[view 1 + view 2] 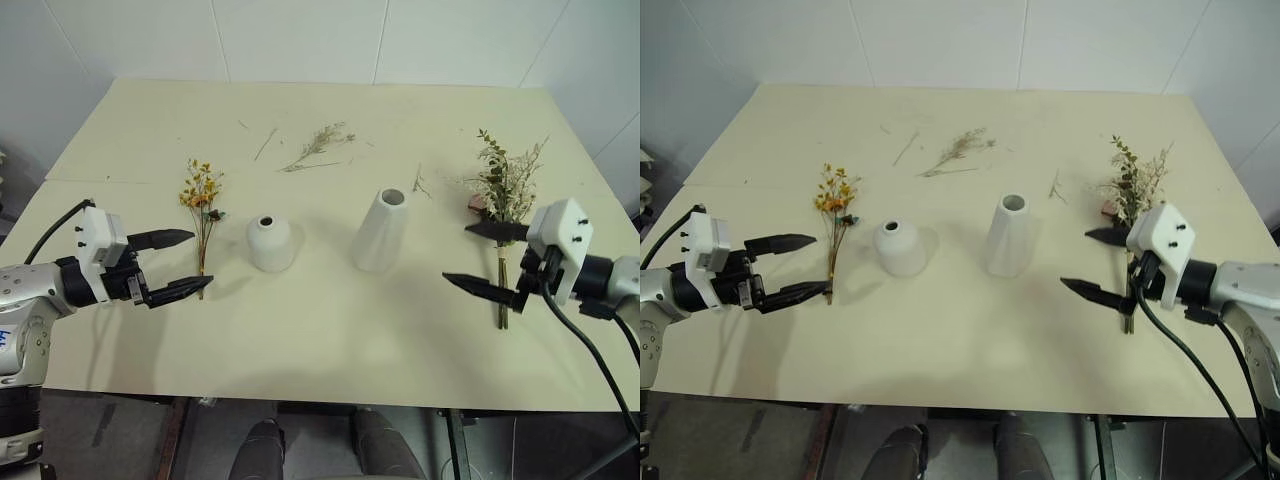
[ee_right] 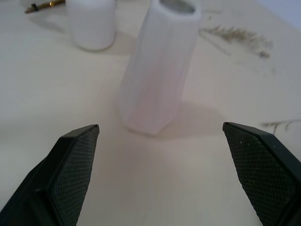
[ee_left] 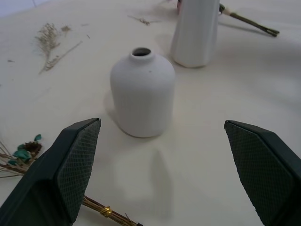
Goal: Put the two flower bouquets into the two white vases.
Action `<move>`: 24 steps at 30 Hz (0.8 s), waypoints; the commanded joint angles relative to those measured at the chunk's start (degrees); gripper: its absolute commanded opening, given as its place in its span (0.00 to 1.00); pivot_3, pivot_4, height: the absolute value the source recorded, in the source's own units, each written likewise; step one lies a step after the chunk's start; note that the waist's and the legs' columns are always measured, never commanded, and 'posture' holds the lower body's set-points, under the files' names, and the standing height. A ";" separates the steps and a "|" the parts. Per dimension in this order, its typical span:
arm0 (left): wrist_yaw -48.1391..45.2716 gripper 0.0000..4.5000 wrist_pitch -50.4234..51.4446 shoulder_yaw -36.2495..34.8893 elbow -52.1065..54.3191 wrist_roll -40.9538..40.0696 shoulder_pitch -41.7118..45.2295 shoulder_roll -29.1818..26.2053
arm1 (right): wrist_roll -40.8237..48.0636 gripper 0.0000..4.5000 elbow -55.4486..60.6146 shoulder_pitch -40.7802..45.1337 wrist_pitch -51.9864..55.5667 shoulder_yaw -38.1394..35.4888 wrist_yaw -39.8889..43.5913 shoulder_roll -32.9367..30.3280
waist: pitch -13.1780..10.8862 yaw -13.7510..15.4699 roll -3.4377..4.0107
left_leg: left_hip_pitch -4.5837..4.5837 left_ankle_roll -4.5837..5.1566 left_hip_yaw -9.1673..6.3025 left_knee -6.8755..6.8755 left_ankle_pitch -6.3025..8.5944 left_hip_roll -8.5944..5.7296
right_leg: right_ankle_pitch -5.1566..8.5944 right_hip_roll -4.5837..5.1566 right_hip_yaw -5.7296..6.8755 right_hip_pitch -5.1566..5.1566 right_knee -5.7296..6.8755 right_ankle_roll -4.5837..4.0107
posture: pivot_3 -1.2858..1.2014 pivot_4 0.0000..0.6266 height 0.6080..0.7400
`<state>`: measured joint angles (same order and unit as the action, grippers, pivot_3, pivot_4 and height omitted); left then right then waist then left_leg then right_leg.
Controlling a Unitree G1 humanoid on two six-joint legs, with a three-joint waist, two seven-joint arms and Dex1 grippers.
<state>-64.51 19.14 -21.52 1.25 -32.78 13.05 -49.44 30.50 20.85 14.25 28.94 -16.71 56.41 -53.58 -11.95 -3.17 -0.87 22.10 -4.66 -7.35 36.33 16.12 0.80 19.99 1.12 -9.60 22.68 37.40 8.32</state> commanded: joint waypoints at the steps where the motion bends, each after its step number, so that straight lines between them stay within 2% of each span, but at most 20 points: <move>1: 0.16 1.00 2.45 -2.49 1.18 -3.01 -0.11 -0.63 | 0.70 0.99 0.06 2.31 -0.76 0.72 -0.21 0.63 | 0.00 0.00 0.00 | 0.00 0.00 0.00 -0.01 0.00 0.00 | 0.00 0.00 0.00 0.00 -0.01 0.00 | 0.52 0.24 1.00; 8: -0.15 1.00 4.21 -1.48 -0.10 -3.51 2.44 -1.04 | -0.67 0.99 -3.03 5.33 -2.48 2.81 0.67 0.44 | 0.00 0.09 0.00 | 0.02 0.00 0.01 -0.02 0.00 -0.03 | 0.00 0.04 0.01 0.01 -0.03 0.00 | 0.52 0.24 1.00; 11: 4.91 1.00 3.71 -2.12 -1.17 0.03 3.04 -1.31 | -0.30 0.99 -2.84 5.94 -1.93 3.46 0.95 0.56 | 0.00 0.08 0.00 | 0.01 0.00 0.00 -0.02 0.00 -0.03 | 0.00 0.03 0.02 0.02 -0.02 0.00 | 0.52 0.24 1.00; 17: 13.70 1.00 11.61 -3.71 2.82 1.20 0.16 -3.08 | -0.18 0.99 -5.37 11.77 -2.01 4.39 2.02 0.12 | 0.00 -0.44 0.00 | 0.02 0.00 0.03 -0.04 0.00 -0.02 | 0.00 0.06 -0.02 0.05 -0.01 0.00 | 0.52 0.24 1.00; 21: 22.13 1.00 21.61 -0.72 2.36 6.09 1.03 -6.91 | 0.74 0.99 -5.47 17.38 -1.98 6.62 2.76 1.77 | -0.01 -0.27 -0.01 | 0.01 0.00 -0.03 -0.05 0.00 0.01 | 0.00 0.01 0.01 0.09 0.03 0.00 | 0.52 0.24 1.00; 24: 27.55 1.00 31.04 2.43 3.07 7.39 5.05 -7.97 | 2.17 0.99 -4.57 20.35 -1.62 7.45 2.85 3.12 | -0.01 -0.15 -0.01 | 0.02 0.00 -0.02 -0.05 0.00 -0.02 | 0.00 0.03 0.01 0.09 0.03 0.00 | 0.52 0.24 1.00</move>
<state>-39.18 46.66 -19.87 2.93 -26.43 16.89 -56.05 31.10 14.20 33.18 27.56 -8.62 59.20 -50.58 -11.96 -3.32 -0.88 22.16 -4.66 -7.38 36.30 16.11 0.76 19.99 1.15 -9.58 22.77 37.42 8.32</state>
